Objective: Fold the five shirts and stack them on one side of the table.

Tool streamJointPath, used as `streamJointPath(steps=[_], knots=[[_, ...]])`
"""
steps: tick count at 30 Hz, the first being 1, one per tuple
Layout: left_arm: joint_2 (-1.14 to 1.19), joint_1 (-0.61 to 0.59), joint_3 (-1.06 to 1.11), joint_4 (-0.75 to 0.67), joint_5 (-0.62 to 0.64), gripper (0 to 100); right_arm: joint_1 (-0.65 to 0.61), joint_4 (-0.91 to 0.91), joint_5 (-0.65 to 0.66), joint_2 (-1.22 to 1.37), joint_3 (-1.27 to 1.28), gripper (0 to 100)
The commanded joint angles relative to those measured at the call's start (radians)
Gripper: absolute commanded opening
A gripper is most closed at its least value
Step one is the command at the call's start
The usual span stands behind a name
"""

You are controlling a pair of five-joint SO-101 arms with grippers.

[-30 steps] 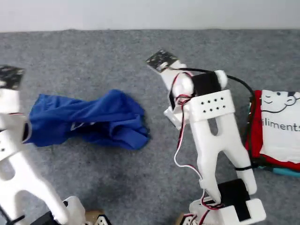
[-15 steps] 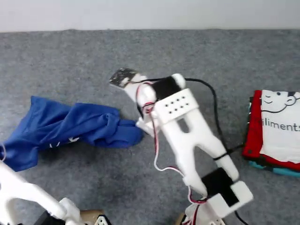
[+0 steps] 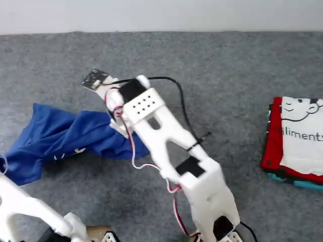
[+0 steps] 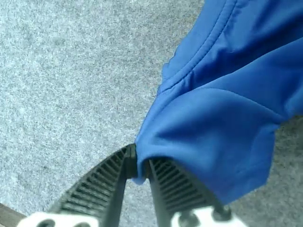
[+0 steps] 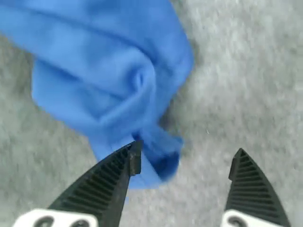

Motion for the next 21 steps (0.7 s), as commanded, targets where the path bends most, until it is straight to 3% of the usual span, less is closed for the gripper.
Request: streamJointPath(steps=[1, 8, 14, 21], knots=[[-0.035, -0.003, -0.004, -0.021, -0.009, 1, -0.012, 0.038, -0.051, 0.105, -0.241, 29.9], [-0.035, -0.002, -0.004, -0.020, -0.009, 1, -0.015, 0.119, -0.063, 0.332, -0.428, 28.1], [-0.035, -0.002, -0.004, -0.020, -0.009, 1, -0.013, 0.120, 0.037, 0.354, -0.446, 0.0], [-0.038, -0.002, -0.013, -0.018, -0.009, 1, -0.010, 0.127, 0.081, 0.179, -0.423, 1.0]])
